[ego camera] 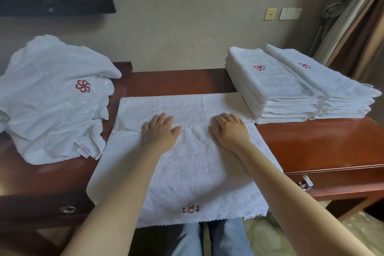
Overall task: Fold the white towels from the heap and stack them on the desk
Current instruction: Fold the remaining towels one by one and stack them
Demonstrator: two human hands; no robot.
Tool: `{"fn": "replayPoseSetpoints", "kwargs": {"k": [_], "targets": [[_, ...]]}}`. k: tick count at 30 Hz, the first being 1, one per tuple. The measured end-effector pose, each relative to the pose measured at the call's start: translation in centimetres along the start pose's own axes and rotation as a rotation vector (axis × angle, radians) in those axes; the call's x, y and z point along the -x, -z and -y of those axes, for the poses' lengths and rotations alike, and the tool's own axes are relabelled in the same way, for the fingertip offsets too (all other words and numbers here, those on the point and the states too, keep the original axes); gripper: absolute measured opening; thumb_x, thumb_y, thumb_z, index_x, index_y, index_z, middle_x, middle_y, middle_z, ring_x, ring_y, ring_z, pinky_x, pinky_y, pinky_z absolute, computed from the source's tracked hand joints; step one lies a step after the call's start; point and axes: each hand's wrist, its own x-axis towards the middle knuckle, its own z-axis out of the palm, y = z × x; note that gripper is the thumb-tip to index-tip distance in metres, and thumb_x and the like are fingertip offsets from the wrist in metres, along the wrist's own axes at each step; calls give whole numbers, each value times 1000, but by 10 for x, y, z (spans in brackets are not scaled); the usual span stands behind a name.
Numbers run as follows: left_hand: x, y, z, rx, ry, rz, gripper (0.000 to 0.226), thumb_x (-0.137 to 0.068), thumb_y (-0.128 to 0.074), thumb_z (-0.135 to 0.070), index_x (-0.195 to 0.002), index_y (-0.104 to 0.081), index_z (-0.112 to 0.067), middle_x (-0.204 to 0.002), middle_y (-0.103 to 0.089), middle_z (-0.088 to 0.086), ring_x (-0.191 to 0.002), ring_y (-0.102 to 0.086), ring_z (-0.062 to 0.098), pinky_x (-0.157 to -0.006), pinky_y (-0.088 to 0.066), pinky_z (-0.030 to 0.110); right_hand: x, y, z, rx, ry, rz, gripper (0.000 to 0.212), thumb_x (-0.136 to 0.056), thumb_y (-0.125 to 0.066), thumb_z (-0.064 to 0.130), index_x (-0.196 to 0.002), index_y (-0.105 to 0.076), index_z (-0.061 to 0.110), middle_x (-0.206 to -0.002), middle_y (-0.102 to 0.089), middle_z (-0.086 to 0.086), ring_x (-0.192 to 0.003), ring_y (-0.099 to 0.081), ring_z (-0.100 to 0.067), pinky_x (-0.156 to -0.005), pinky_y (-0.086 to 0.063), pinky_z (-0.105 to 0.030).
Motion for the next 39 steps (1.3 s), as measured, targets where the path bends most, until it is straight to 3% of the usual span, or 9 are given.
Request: {"fn": "replayPoseSetpoints", "kwargs": {"k": [7,11,15,21,25,28,31,35,39], "targets": [[-3,-5,3,9,-6,-35,59,-98,-17,-56,-150,-23,-30,-161,-10,-4,-147,-4,16,-116,-9,45,1,0,3,-33,-14,-35,49,-98,-37,50,-136,-49,21,-141,-47,-1,-134,-37,-22,-110,-26,-42],[-5,-1,18,62,17,-63,53,-99,-20,-50,-146,-32,-30,-158,-21,-6,-145,-12,13,-114,-13,42,-2,1,22,-112,98,12,50,-99,-38,46,-142,-41,20,-148,-40,-3,-138,-32,-21,-113,-25,-46],[3,2,61,-32,166,-14,57,-98,-12,-51,-149,-21,-27,-159,-12,-2,-145,-7,19,-113,-14,47,-6,-9,47,-51,224,136,48,-98,-30,55,-135,-43,27,-142,-39,5,-137,-30,-19,-110,-23,-49],[19,9,85,-90,288,3,68,-96,-10,-59,-150,-19,-19,-160,-8,9,-147,0,29,-116,-6,56,-7,-14,48,-66,192,95,51,-98,-31,57,-138,-43,29,-146,-39,7,-138,-29,-16,-113,-18,-48],[10,12,48,-66,186,-23,67,-97,-13,-58,-150,-21,-19,-161,-2,6,-147,6,29,-116,-2,55,-6,-12,49,-125,129,46,51,-99,-37,50,-140,-43,22,-149,-39,1,-140,-29,-18,-114,-18,-49],[2,6,19,36,113,-6,63,-96,-17,-60,-150,-22,-28,-161,-2,1,-147,7,27,-115,-3,55,-9,-7,40,-105,-22,-18,52,-100,-36,46,-145,-36,21,-155,-31,-3,-147,-15,-22,-115,-9,-52],[-9,5,12,54,124,-20,58,-97,-19,-58,-147,-30,-30,-161,-8,-1,-147,1,26,-116,-8,53,-22,2,29,-104,-78,-8,49,-100,-36,43,-143,-40,20,-150,-37,-4,-143,-23,-23,-112,-18,-48],[-36,19,21,57,129,-87,52,-100,-27,-47,-141,-42,-19,-156,-24,5,-144,-14,29,-115,-16,45,-55,10,20,-74,-102,-17,45,-99,-42,40,-136,-47,17,-135,-51,-6,-125,-42,-28,-97,-34,-41],[-67,34,35,110,135,-168,40,-101,-40,-29,-130,-53,-5,-138,-39,14,-120,-43,32,-98,-40,39,-92,9,11,-34,-105,25,42,-98,-45,34,-134,-49,14,-130,-50,-8,-117,-49,-29,-90,-38,-39]]}}
